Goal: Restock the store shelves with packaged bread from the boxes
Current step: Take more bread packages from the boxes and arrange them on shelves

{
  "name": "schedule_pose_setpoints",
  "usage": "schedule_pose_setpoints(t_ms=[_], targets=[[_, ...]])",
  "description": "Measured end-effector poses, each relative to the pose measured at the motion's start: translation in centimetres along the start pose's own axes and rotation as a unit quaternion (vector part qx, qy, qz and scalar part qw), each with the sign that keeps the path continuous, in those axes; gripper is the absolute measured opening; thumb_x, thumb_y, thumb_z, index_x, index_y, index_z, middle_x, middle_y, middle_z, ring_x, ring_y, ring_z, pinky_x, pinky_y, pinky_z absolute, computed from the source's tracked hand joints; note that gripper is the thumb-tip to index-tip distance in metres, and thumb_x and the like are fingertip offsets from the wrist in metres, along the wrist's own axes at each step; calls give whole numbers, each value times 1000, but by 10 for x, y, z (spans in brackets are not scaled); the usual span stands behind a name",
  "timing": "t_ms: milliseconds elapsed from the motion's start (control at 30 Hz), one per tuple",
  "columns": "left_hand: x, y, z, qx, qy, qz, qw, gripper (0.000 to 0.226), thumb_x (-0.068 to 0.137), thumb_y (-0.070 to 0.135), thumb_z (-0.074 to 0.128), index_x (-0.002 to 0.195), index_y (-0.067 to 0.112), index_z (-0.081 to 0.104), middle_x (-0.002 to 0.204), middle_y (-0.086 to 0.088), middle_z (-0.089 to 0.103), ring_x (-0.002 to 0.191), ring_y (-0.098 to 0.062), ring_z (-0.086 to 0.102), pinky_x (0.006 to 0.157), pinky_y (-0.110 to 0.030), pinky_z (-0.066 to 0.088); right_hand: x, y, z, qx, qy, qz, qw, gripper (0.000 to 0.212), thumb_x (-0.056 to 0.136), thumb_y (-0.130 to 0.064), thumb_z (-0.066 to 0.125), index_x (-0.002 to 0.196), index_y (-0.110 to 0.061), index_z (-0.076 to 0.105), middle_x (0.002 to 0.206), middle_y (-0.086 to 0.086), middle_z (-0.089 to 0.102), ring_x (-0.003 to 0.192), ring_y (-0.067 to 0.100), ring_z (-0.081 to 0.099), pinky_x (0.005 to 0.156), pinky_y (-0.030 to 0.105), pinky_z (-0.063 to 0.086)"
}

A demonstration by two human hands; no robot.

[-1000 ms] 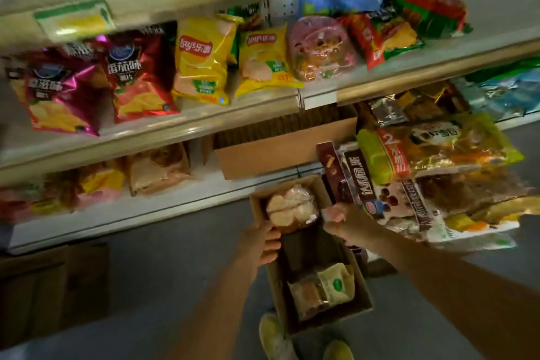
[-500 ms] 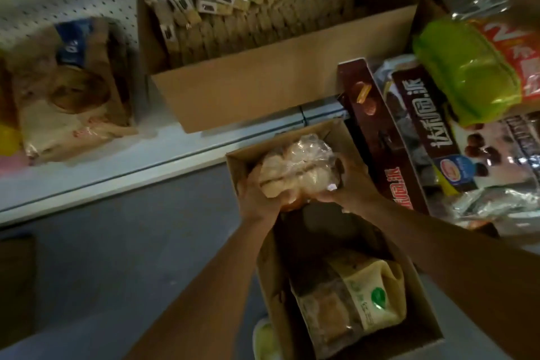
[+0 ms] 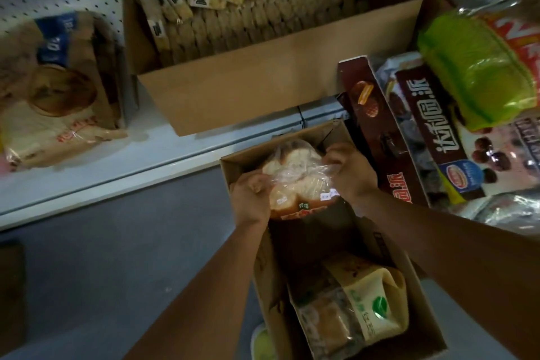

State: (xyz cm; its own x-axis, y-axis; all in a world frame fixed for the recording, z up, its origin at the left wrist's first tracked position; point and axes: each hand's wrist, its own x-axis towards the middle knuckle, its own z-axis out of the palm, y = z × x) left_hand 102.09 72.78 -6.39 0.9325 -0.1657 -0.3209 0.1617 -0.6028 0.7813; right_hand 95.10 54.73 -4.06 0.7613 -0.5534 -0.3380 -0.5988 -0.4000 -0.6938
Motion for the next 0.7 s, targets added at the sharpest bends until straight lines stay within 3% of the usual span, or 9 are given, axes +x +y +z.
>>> schedule_pose_setpoints(t_ms=[100,167,233,300,400,533,600,700], targets=[[-8,23,-18,-40,-24,-13,999,30,84,5,75,77,33,67,113,4,61,106,-21,63,96,-39,53,-10,-19,-20,-32,-5,-25,999,22,82,1,58,90,-14,71,103,-3,64,97,24,60,78,43,54],[-17,44,-34,-59,-39,-17,997,13,83,0,74,87,13,74,111,3,59,101,-17,62,92,-30,52,-20,-34,-38,-50,-13,-41,998,21,80,0,60,90,-15,71,102,-6,61,101,25,58,78,43,54],[-30,67,-53,-77,-37,-23,996,16,82,-6,73,96,1,74,107,-1,61,93,-14,61,83,-19,52,-33,-50,-55,-45,-21,-51,998,24,78,0,63,86,-20,71,99,-8,60,100,26,58,77,43,55],[-46,93,-76,-108,-42,-29,993,18,80,-9,72,91,7,73,99,-4,65,85,-11,61,77,-16,50,-48,-70,-72,-29,-22,-35,999,29,75,-6,65,79,-34,67,101,-2,63,93,24,62,73,42,57],[-72,139,-114,-123,-52,-38,990,18,81,-3,74,87,13,71,93,-1,67,82,-9,63,79,-25,52,-71,-102,-104,3,-20,-25,999,28,70,-21,65,79,-48,64,102,9,64,80,20,66,67,39,59],[-102,198,-166,-175,-46,-30,983,20,80,0,76,99,4,73,102,-4,69,92,-17,65,88,-30,53,-109,-165,-153,20,26,-92,995,21,70,-38,71,90,-35,69,95,-9,69,93,21,65,84,52,52],[-115,227,-194,-176,-72,-26,981,9,86,8,74,94,10,72,93,-1,72,89,-16,66,88,-31,54,-131,-205,-179,58,33,-105,992,19,76,-31,77,93,-27,72,92,-8,70,88,16,67,83,47,55],[-136,273,-233,-232,-63,-31,970,8,89,5,70,84,7,63,77,-2,63,73,-6,61,71,-13,50,-161,-259,-216,120,10,-125,985,12,85,-19,74,96,-17,71,86,-6,69,79,10,65,77,33,54]])
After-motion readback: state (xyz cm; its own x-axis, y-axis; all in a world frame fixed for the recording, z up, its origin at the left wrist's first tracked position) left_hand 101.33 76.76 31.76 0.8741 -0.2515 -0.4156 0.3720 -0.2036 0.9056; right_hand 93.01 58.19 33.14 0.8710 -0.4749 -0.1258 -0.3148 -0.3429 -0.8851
